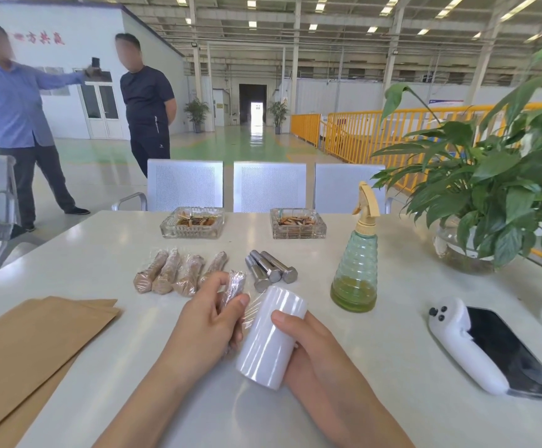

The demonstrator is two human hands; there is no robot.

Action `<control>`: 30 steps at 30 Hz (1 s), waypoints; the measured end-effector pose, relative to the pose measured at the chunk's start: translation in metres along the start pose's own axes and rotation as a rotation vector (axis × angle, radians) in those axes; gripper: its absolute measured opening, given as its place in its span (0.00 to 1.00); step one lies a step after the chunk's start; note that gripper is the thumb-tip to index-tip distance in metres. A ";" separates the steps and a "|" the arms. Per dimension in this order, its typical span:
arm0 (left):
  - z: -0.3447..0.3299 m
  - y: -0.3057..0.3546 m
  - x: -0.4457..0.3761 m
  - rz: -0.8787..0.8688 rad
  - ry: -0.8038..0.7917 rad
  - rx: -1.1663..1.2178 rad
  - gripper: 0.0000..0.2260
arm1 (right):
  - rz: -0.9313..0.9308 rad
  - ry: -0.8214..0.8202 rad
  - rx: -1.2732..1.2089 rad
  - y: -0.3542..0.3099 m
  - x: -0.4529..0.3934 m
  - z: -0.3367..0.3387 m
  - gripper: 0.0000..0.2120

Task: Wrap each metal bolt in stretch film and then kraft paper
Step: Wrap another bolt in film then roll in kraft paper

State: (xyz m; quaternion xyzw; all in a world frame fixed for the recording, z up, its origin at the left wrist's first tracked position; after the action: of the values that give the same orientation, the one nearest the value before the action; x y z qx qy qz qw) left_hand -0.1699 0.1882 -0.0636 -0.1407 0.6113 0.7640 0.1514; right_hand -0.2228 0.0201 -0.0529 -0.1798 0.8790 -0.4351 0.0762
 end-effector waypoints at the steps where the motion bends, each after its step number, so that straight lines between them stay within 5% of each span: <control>1: 0.000 -0.001 0.000 -0.017 -0.006 -0.026 0.02 | -0.002 -0.001 0.006 0.000 0.000 0.000 0.22; 8: 0.004 -0.002 -0.004 0.211 -0.060 0.237 0.10 | 0.009 0.071 -0.054 -0.001 -0.001 0.008 0.20; 18: 0.007 0.011 0.000 0.057 0.013 0.157 0.03 | -0.020 0.130 -0.110 -0.003 -0.002 0.013 0.21; 20: 0.005 0.010 0.001 0.065 0.036 0.174 0.09 | -0.017 0.088 -0.083 -0.001 -0.002 0.011 0.21; 27: 0.002 0.010 -0.005 0.361 0.077 0.388 0.16 | -0.051 -0.010 0.037 0.005 -0.002 0.012 0.22; 30: 0.002 0.014 -0.003 0.342 0.027 0.453 0.14 | -0.037 0.003 0.037 0.003 -0.002 0.011 0.24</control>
State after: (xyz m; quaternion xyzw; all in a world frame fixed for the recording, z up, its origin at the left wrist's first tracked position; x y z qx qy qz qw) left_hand -0.1726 0.1871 -0.0498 -0.0084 0.7832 0.6204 0.0398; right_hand -0.2186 0.0146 -0.0618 -0.1942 0.8673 -0.4530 0.0702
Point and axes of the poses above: each hand's wrist, its own x-axis away from the middle knuckle, its own z-axis out of the back of the hand, y = z × x, the point moved 1 cm from there along -x, towards the middle knuckle, and after that the axes turned 4 degrees about -z, right-handed, at the moved point
